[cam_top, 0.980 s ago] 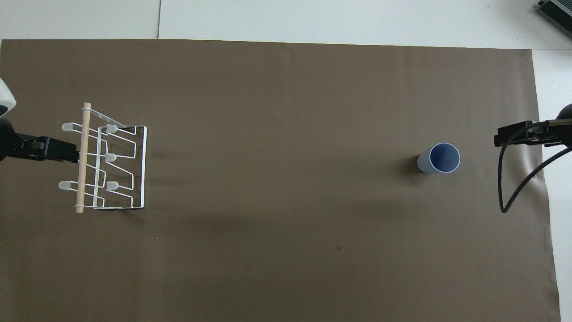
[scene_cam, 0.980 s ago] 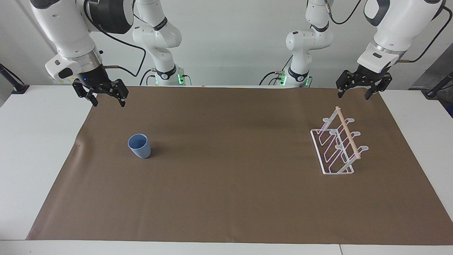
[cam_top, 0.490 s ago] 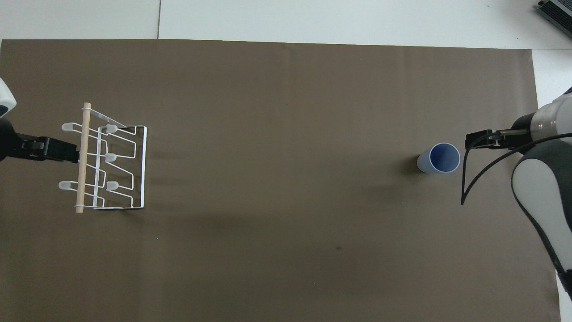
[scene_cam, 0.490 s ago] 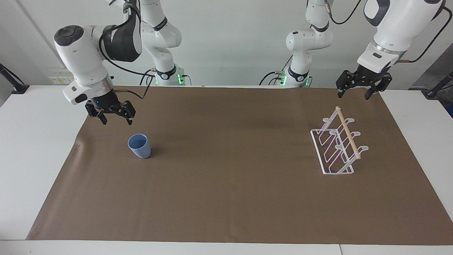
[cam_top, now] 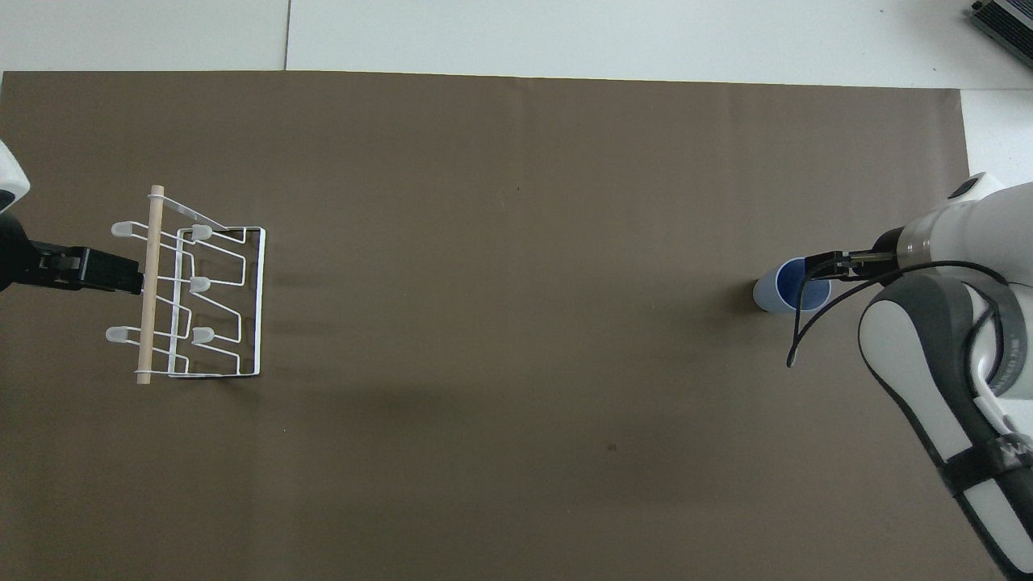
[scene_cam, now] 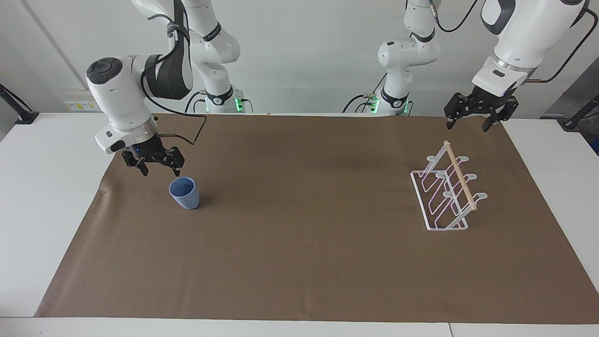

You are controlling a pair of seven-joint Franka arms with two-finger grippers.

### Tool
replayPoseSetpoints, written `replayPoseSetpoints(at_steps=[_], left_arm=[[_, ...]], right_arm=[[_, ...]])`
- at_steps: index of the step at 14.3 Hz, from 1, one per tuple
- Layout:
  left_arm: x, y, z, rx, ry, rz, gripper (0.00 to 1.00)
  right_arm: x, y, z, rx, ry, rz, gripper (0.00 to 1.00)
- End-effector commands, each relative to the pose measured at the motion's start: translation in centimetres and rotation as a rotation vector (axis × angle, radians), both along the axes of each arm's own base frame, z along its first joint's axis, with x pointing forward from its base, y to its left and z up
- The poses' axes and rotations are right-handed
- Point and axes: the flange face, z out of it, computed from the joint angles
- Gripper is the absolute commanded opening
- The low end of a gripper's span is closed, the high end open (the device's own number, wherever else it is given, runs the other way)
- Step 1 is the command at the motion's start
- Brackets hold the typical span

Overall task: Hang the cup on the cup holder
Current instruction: 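Reach the right gripper down to the light blue cup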

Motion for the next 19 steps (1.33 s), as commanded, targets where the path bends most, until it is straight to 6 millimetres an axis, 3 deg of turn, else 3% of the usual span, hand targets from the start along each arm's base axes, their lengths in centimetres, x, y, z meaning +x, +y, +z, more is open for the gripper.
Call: replayPoseSetpoints(at_steps=[1,5,8,15,16,19], left_arm=[[-0.9,0.0,-0.1,0.002,-0.006,-0.003,1.0],[-0.9,0.0,-0.1,0.002,-0.006,-0.003,1.0],[-1.1,-0.1,-0.2,0.003,-0.003,-0.003,1.0],[-1.2,-0.1,-0.5,0.004,0.001,-0.003,1.0],[-1.2,-0.1,-0.4,0.004,0.0,-0.003,1.0],[-1.2,-0.1,-0.5,0.004,0.001,-0.003,1.0]], right_arm=[[-1.4,-0.7,-1.1,0.002,-0.013,0.025,1.0],[-2.2,-1.7,-1.6,-0.003,-0.006,0.056,1.0],[-2.8,-1.9,-3.3,-0.006,-0.023,0.056,1.0],[-2.8,-1.6,-3.5,-0.005,-0.035,0.046,0.99],[-2.8,-1.5,-3.5,-0.003,-0.034,0.037,0.93],[-2.8,-1.1,-3.5,-0.002,-0.03,0.036,0.58]])
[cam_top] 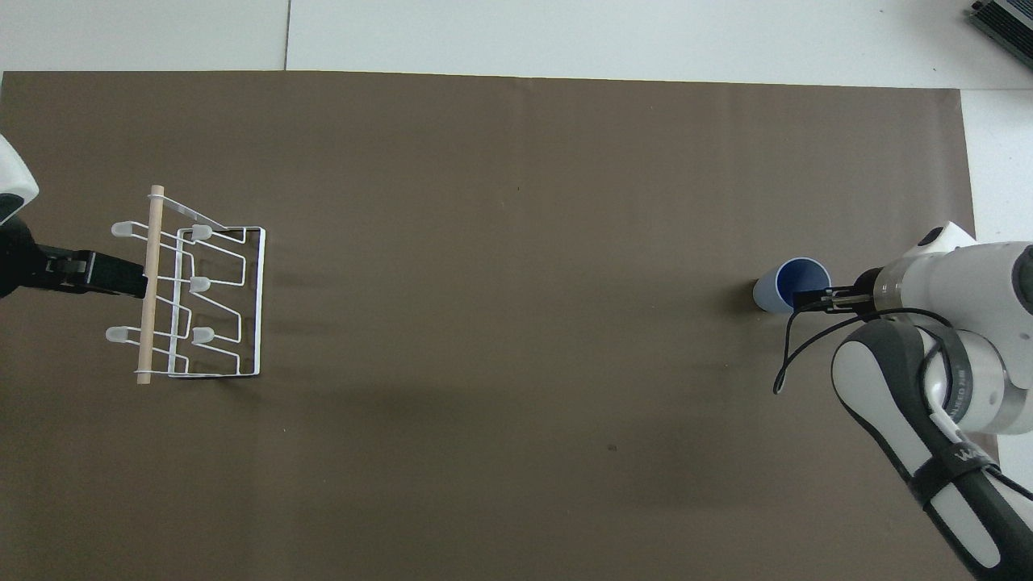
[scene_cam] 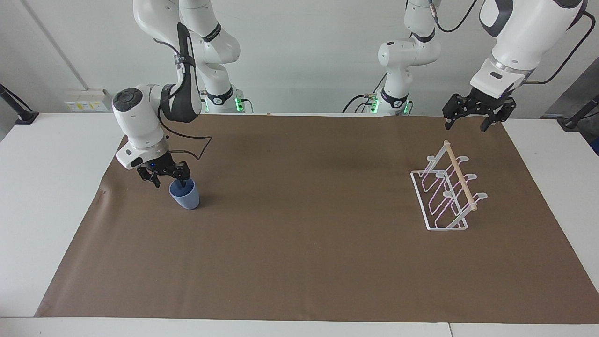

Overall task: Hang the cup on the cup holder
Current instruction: 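Close the right gripper on the cup rim and lift it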

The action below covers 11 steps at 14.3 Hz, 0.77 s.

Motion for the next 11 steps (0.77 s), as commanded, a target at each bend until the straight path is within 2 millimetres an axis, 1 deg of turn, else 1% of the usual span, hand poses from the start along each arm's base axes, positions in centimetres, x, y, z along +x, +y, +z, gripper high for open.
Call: replayPoseSetpoints(at_steps=[1,2,4,9,11], left_arm=[[-0.99,0.0,-0.06,0.002,-0.007,-0.001,1.0],[-1.03,0.0,0.01,0.003,-0.009,-0.002,1.0],[-1.03,0.0,0.02,0.003,-0.009,-0.001,1.0],[-1.03,0.0,0.02,0.003,-0.009,-0.002,1.0],[-1.03,0.0,0.02,0.003,-0.009,-0.002,1.0]], right_arm=[[-0.7,0.28,0.24,0.007,-0.011,-0.006,0.45],[-0.7,0.28,0.24,0.007,-0.011,-0.006,0.29],[-0.72,0.28,0.22,0.007,-0.01,-0.006,0.01],[-0.5,0.18,0.4,0.008,-0.015,-0.023,0.0],[-0.09,0.14,0.88,0.007,-0.024,-0.021,0.0]])
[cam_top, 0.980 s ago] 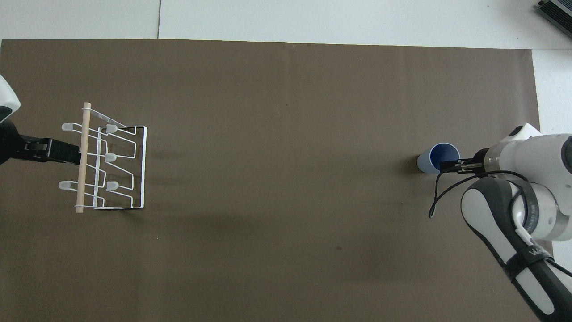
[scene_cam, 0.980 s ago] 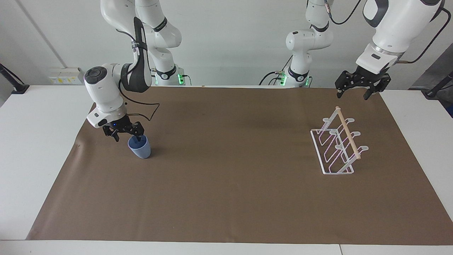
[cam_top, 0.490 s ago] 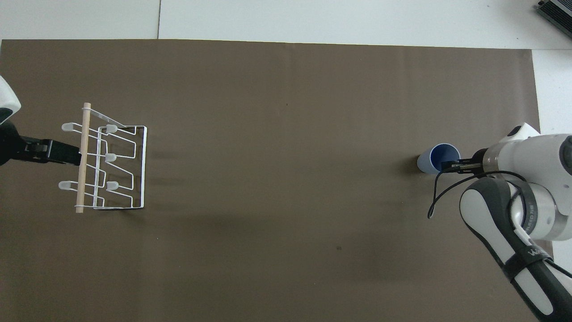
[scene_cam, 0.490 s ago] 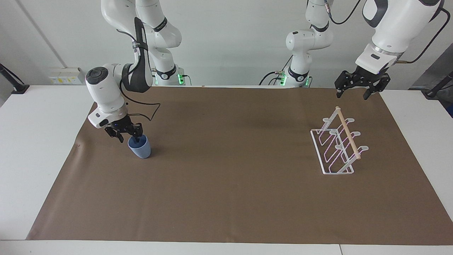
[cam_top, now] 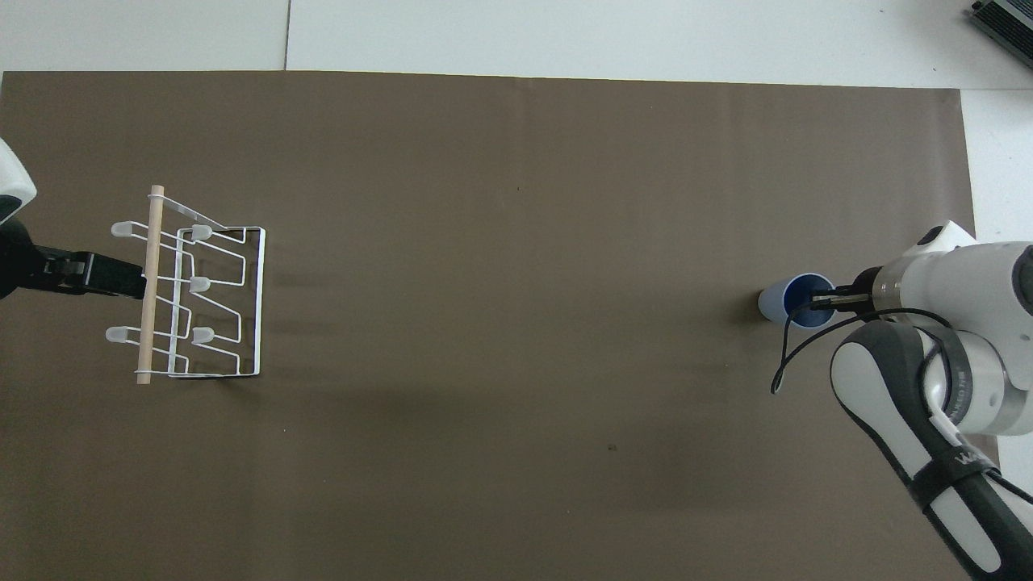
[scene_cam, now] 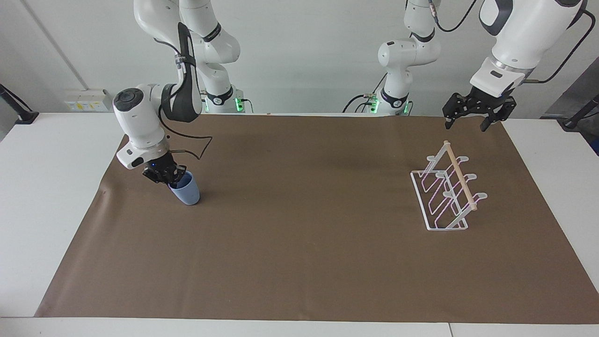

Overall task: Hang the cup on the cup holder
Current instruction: 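Close the right gripper on the cup rim and lift it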

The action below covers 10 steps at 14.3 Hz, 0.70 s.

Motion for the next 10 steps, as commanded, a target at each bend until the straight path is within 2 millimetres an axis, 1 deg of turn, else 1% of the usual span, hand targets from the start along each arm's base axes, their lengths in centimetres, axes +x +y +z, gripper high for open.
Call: replayPoseSetpoints(at_steps=[1,3,6,8,10], left_arm=[[-0.9,0.2,-0.1,0.002,-0.007,-0.001,1.0],[-0.8,0.2,0.1,-0.002,-0.01,0.001,1.0],[-0.5,0.2,0.6,-0.026,-0.017,0.014,1.0],[-0.6,0.0,0.9,-0.043,-0.018,0.037,1.0],[-0.5,0.0,1.5,-0.105,-0.013,0.06,1.0]], right_arm=[[0.2,-0.1,0.8,0.006,-0.014,-0.017,0.0],[1.1,-0.2,1.9,0.018,0.009,-0.024,0.0],[2.3,0.2,4.7,0.02,0.02,-0.011,0.0],[3.0,0.5,7.3,0.021,0.026,-0.007,0.0],[3.6,1.4,10.1,0.026,0.043,0.006,0.0]])
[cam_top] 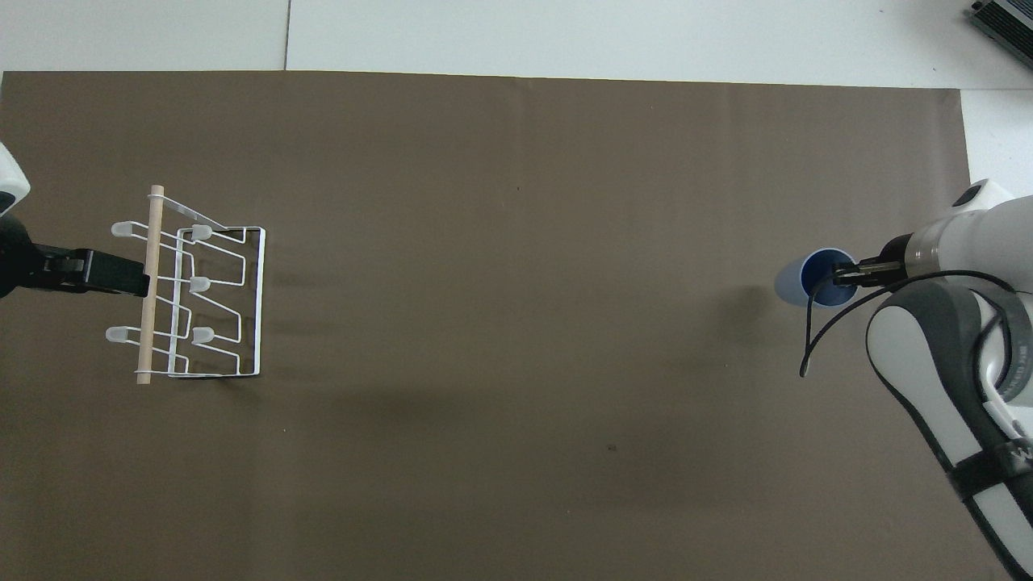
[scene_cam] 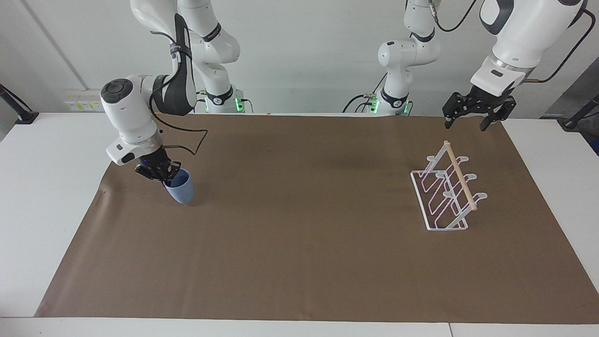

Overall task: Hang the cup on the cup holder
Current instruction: 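Carry the cup toward center while the left gripper reaches toward it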

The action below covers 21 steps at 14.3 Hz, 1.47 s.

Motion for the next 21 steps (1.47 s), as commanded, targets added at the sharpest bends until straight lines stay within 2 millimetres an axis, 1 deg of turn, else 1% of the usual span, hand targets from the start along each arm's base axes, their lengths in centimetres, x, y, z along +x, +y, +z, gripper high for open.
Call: replayPoseSetpoints(at_steps=[1,3,4,6,7,9,10,11,12,14,15,16,17,18,19,21], left_arm=[[-0.5,0.2,1.0,-0.081,0.002,0.069,1.0],[-0.5,-0.6,1.8,-0.156,0.011,0.169,1.0],[-0.5,-1.0,2.1,-0.2,0.014,0.2,1.0],[-0.8,-1.7,2.7,-0.286,0.032,0.254,1.0],[-0.9,-1.8,2.5,-0.337,0.057,0.305,1.0],[-1.2,-2.6,2.3,-0.414,0.102,0.404,1.0],[-1.2,-2.8,2.1,-0.472,0.116,0.432,1.0],[-1.5,-2.7,1.7,-0.529,0.117,0.458,1.0],[-1.7,-2.8,1.5,-0.579,0.115,0.486,1.0],[-2.0,-4.0,1.2,-0.608,0.142,0.593,1.0],[-1.9,-5.3,1.2,-0.615,0.143,0.633,1.0],[-2.2,-6.8,1.0,-0.614,0.165,0.673,1.0],[-2.6,-7.3,0.4,-0.615,0.2,0.792,1.0],[-2.6,-7.6,0.1,-0.65,0.234,0.897,1.0],[-2.8,-7.8,0.2,-0.692,0.281,0.968,1.0],[-3.4,-8.2,0.1,-0.778,0.423,1.157,1.0]], right_arm=[[0.9,0.9,4.1,0.022,0.022,-0.005,0.0],[1.1,1.1,7.2,0.022,0.034,-0.002,0.0],[1.3,1.7,8.9,0.023,0.042,0.007,0.0],[0.9,1.8,12.0,0.024,0.06,0.007,0.0],[0.6,2.0,13.5,0.025,0.068,0.011,0.0],[0.1,2.6,15.6,0.027,0.085,0.02,0.0],[-0.3,3.7,16.6,0.029,0.091,0.03,0.0],[-0.4,4.9,16.9,0.043,0.093,0.018,0.0],[-0.7,5.9,17.3,0.097,0.09,-0.01,0.0],[-0.7,8.0,17.5,0.261,0.092,-0.032,0.0],[-0.7,8.7,17.6,0.326,0.09,-0.036,0.0],[-0.7,10.2,17.8,0.37,0.092,-0.023,0.0],[-0.9,11.9,17.9,0.412,0.099,-0.002,0.0],[-1.0,13.1,18.1,0.458,0.103,0.009,0.0],[-1.3,15.1,18.5,0.503,0.113,0.024,0.0],[-1.8,17.7,18.8,0.569,0.142,0.014,0.0]])
